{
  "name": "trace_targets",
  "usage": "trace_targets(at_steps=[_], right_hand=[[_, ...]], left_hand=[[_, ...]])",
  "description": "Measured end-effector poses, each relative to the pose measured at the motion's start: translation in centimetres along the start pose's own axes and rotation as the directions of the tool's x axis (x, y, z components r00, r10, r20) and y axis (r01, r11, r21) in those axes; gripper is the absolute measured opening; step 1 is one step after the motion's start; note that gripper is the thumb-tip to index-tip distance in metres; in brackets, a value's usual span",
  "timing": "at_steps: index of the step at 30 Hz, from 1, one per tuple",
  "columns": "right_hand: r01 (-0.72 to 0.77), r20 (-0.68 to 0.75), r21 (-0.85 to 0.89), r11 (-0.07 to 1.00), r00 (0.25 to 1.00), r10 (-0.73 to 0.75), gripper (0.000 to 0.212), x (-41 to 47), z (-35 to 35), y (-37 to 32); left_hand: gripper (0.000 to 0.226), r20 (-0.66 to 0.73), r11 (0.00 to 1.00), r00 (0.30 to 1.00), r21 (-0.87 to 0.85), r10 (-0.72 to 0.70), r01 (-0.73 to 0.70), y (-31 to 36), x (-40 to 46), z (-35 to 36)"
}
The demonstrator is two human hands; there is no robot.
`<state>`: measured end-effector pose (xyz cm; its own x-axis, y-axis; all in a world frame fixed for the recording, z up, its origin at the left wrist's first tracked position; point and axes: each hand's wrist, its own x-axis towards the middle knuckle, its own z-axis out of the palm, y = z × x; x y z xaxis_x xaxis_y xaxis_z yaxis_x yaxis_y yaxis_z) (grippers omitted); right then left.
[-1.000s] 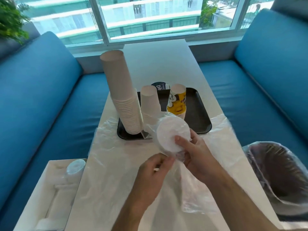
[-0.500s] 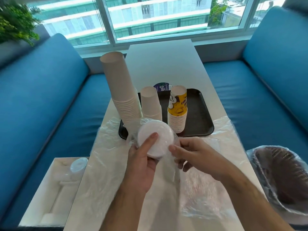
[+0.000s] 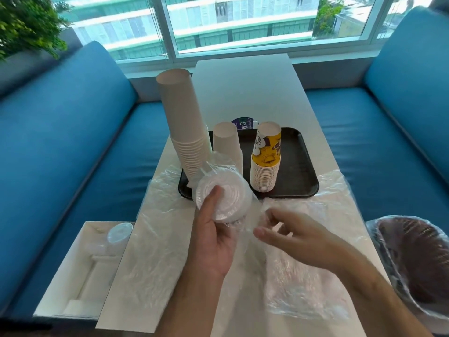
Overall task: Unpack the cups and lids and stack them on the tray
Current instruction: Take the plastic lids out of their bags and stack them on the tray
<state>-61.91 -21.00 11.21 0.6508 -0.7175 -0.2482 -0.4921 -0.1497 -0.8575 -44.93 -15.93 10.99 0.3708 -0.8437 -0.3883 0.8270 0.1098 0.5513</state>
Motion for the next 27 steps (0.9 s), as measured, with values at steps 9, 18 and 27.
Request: trace_targets(at_steps=[9, 18, 27], right_hand=[[0.045, -0.142, 0.385, 0.922, 0.990, 0.011, 0.033, 0.7, 3.5, -1.4], [0.159, 0.111, 0.199, 0.967, 0.977, -0.184, 0.031, -0.2, -0.3, 1.1], [0.038, -0.241, -0.013, 0.999, 0.970, -0.040, 0.064, 0.3, -1.0, 0.1]], left_hand=[[0.074, 0.010, 1.000, 1.000, -0.024, -0.002, 0.002, -0.7, -0.7, 0.2], [0.058, 0.010, 0.987, 0.994, -0.125, -0.105, 0.105, 1.2, -1.8, 0.2], [0.066, 0.030, 0.999, 0.999, -0.008, -0.035, 0.035, 1.5, -2.2, -0.1]])
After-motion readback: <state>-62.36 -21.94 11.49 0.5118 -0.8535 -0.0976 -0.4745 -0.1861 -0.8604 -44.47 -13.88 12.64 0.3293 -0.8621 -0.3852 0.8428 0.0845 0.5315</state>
